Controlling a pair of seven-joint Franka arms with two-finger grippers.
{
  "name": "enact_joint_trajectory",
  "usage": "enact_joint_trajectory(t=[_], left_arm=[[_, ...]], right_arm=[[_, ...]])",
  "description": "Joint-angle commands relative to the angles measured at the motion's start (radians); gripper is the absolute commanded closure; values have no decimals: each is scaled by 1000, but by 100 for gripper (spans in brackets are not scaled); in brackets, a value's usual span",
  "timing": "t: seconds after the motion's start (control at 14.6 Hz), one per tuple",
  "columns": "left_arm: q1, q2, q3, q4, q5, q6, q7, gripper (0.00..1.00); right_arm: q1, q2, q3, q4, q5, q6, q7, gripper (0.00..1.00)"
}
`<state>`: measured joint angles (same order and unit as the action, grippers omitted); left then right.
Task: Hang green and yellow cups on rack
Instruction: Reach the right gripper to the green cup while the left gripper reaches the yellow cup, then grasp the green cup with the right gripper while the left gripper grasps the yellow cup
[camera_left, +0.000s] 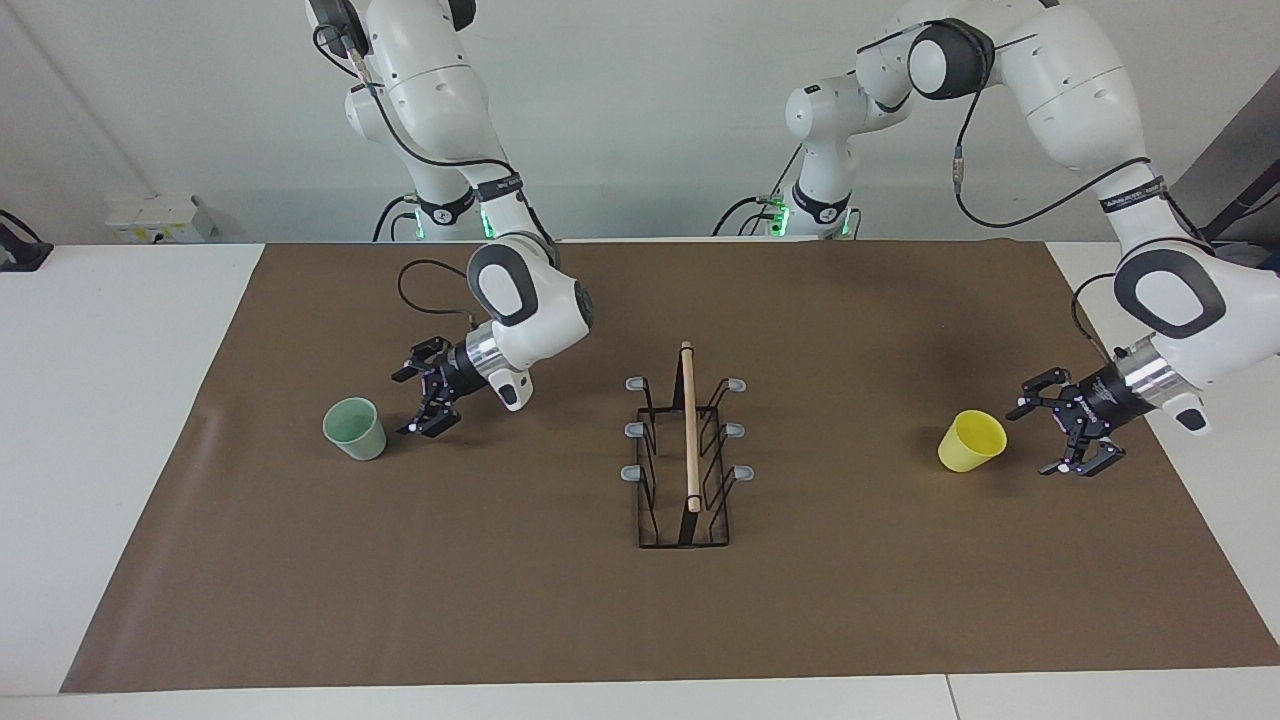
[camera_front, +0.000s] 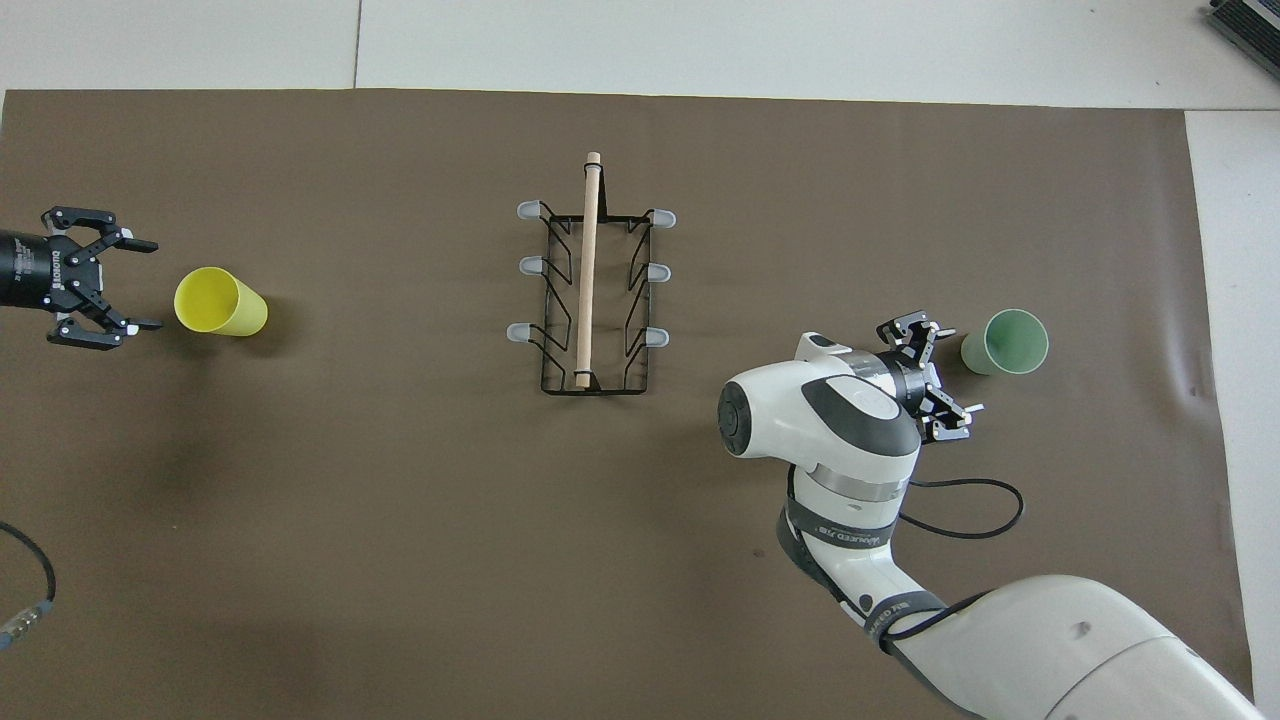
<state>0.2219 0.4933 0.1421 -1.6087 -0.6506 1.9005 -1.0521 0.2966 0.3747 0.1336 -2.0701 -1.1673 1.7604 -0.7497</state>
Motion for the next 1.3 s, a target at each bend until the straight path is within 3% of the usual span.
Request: enact_joint_trajectory(t=[0.0, 0.14, 0.34, 0.62, 0.75, 1.16, 1.23], left_arm=[[14, -79, -4, -146, -78, 52, -5, 0], [5, -97, -6, -221, -113, 135, -9, 0], [1, -133, -7, -333, -274, 209, -11, 0], [-81, -153, -9, -433, -437, 337, -11, 0], [-119, -150, -9, -435, -497, 373, -12, 0], [-124, -150, -9, -436, -509, 388, -9, 0], [-128, -150, -9, -436, -509, 388, -9, 6]], right_arm=[[-24, 10, 1, -25, -71, 24, 61, 0], [-36, 10, 1, -41, -100, 37, 90, 0], [-43, 16, 1, -56, -156, 40, 151, 0], [-88, 21, 1, -65, -193, 105, 184, 0], [-103, 24, 1, -65, -224, 114, 188, 0], [-103, 79, 0, -64, -302, 99, 248, 0], [-103, 81, 0, -64, -305, 99, 248, 0]])
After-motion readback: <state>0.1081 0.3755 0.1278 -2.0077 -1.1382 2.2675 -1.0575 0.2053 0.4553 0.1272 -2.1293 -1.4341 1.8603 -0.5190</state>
